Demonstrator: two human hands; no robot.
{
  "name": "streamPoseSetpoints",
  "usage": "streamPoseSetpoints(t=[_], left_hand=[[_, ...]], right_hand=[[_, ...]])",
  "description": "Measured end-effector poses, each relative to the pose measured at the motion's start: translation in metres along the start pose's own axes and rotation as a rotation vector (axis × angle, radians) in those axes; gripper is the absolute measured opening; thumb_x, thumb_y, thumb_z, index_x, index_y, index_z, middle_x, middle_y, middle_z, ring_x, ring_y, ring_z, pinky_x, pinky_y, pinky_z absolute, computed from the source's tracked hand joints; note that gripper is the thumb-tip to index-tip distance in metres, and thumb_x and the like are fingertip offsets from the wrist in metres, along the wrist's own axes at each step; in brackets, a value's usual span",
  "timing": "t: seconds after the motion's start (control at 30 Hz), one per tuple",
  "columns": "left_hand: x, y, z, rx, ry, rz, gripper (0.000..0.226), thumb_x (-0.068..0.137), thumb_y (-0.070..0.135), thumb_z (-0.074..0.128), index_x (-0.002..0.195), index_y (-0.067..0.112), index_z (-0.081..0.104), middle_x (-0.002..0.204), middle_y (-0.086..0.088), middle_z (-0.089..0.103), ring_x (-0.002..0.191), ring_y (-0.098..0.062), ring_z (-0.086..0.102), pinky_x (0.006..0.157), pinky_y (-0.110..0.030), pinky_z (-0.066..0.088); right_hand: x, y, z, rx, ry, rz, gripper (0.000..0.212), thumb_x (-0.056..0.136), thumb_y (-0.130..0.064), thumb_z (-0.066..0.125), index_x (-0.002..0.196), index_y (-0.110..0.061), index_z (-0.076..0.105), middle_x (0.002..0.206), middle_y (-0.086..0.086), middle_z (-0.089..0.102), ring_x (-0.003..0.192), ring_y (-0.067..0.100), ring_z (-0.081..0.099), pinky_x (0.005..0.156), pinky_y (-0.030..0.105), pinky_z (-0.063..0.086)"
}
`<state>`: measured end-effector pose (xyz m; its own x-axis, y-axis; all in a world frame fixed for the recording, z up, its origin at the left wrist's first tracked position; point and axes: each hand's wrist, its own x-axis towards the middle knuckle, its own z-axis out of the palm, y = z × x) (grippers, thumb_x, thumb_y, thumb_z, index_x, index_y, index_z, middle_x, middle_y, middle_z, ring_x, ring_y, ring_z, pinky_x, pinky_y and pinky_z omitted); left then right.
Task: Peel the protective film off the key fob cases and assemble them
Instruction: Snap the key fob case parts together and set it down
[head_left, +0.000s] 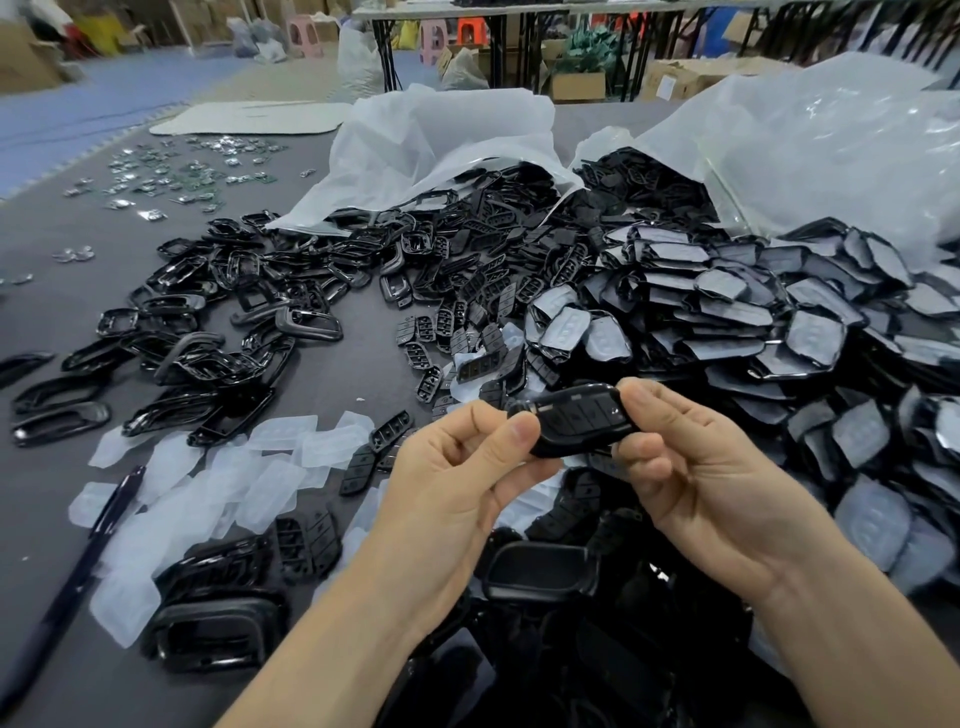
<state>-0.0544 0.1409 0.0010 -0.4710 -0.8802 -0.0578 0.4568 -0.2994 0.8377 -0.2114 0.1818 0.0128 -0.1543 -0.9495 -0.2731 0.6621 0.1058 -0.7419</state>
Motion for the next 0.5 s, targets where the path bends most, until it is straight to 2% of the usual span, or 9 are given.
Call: streamPoseSetpoints(t=[0.07, 0.2, 0.33, 0.4, 0.5], left_hand=[[-0.0006, 0.0006, 0.0007, 0.003, 0.003, 0.01, 0.015, 0.068, 0.017, 0.067, 0.053, 0.017, 0.064, 0.075, -0.006, 0.07, 0.069, -0.01, 0.067, 0.066, -0.018, 0.055], [-0.0009, 0.002, -0.0001, -0.032, 0.009, 0.03, 0.014, 0.069, 0.016, 0.065, 0.054, 0.014, 0.063, 0.073, -0.005, 0.07, 0.065, -0.008, 0.066, 0.063, -0.017, 0.054], [-0.0004, -0.0002, 0.0004, 0.021, -0.011, 0.037, 0.015, 0.068, 0.016, 0.067, 0.053, 0.016, 0.063, 0.071, -0.005, 0.068, 0.06, -0.008, 0.064, 0.061, -0.015, 0.053], [-0.0005, -0.0006, 0.0012, 0.055, -0.006, 0.057, 0.017, 0.068, 0.014, 0.066, 0.051, 0.018, 0.063, 0.067, -0.004, 0.066, 0.056, -0.009, 0.063, 0.057, -0.014, 0.052], [-0.0018, 0.0008, 0.0031, 0.25, -0.013, 0.147, 0.014, 0.065, 0.02, 0.068, 0.051, 0.022, 0.064, 0.063, 0.005, 0.067, 0.059, -0.007, 0.066, 0.06, -0.011, 0.05]], right_hand=[[-0.0016, -0.0024, -0.0014, -0.059, -0.03, -0.054, 0.004, 0.06, -0.013, 0.07, 0.063, -0.016, 0.071, 0.062, 0.0, 0.057, 0.041, 0.004, 0.053, 0.038, 0.011, 0.044], [-0.0041, -0.0041, -0.002, -0.112, -0.128, -0.12, 0.015, 0.062, -0.003, 0.068, 0.073, -0.013, 0.069, 0.065, 0.003, 0.061, 0.049, 0.009, 0.06, 0.047, 0.017, 0.051], [-0.0041, -0.0043, -0.0022, -0.172, -0.13, -0.155, 0.019, 0.058, -0.001, 0.067, 0.074, -0.011, 0.061, 0.062, 0.004, 0.056, 0.044, 0.011, 0.055, 0.043, 0.02, 0.048], [-0.0036, -0.003, -0.0026, -0.214, -0.132, -0.177, 0.027, 0.059, 0.008, 0.07, 0.073, -0.011, 0.058, 0.059, 0.004, 0.051, 0.042, 0.013, 0.051, 0.042, 0.022, 0.045], [-0.002, 0.0008, -0.0041, -0.319, -0.097, -0.238, 0.03, 0.075, 0.018, 0.055, 0.07, -0.012, 0.055, 0.058, 0.003, 0.05, 0.041, 0.014, 0.048, 0.04, 0.022, 0.042]])
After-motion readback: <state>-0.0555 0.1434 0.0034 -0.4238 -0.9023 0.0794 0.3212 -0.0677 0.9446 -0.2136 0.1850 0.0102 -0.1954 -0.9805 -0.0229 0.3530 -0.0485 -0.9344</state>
